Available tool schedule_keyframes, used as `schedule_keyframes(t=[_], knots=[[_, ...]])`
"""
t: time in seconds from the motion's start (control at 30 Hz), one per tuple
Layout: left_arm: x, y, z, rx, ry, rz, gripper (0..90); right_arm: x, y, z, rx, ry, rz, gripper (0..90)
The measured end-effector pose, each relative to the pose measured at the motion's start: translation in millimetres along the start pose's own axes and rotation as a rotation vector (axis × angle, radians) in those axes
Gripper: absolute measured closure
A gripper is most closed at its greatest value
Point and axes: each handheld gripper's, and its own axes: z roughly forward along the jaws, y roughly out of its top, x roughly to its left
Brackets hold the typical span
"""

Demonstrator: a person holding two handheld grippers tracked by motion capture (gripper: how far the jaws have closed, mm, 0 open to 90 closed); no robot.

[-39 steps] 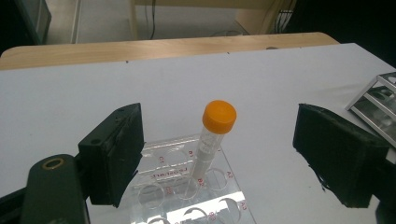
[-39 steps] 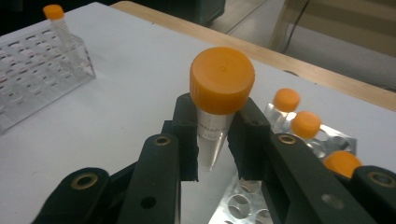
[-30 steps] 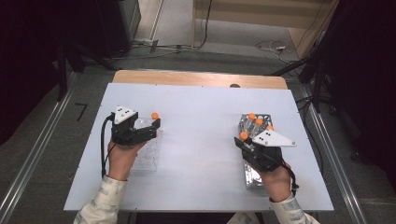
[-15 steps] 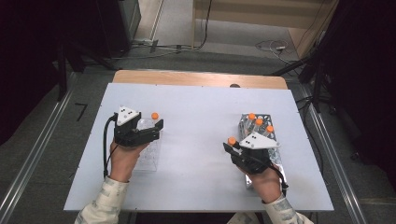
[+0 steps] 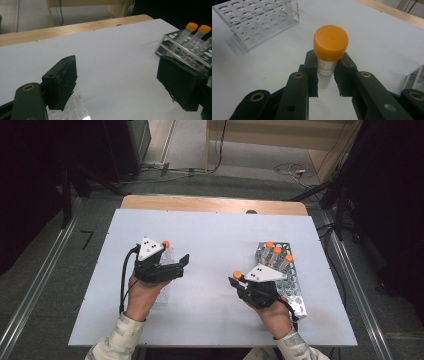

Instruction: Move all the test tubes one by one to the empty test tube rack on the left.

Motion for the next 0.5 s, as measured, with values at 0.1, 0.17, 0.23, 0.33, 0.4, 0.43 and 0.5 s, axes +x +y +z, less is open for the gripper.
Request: schedule_keyframes(t=[0.1,0.17,0.23,0.33,0.4,0.43,0.5], knots=[[-7.9,-0.3,1.4,0.005,-0.022,0.016,16.7,2.6,0.0,3.8,0.002,0.004,0.000,70.8],[-12.7,-0.6,2.1,0.006,-0.039,0.019,16.7,3.9,0.0,7.0,0.009,0.012,0.004,70.8],[-17.7,-1.0,3.0,0.008,-0.053,0.025,16.7,5.0,0.1,10.2,0.011,0.022,0.002,70.8],[-25.0,-2.4,5.3,0.017,-0.079,0.031,16.7,8.3,1.2,14.0,0.014,0.026,-0.003,70.7],[-29.2,-4.0,7.5,0.026,-0.098,0.034,16.7,10.4,1.6,16.1,0.015,0.027,-0.009,70.8],[-30.9,-4.8,8.6,0.033,-0.104,0.037,16.8,11.0,1.8,17.3,0.014,0.029,-0.012,70.8],[-34.0,-6.0,10.5,0.040,-0.123,0.036,16.8,12.0,1.9,19.1,0.017,0.031,-0.016,70.8]])
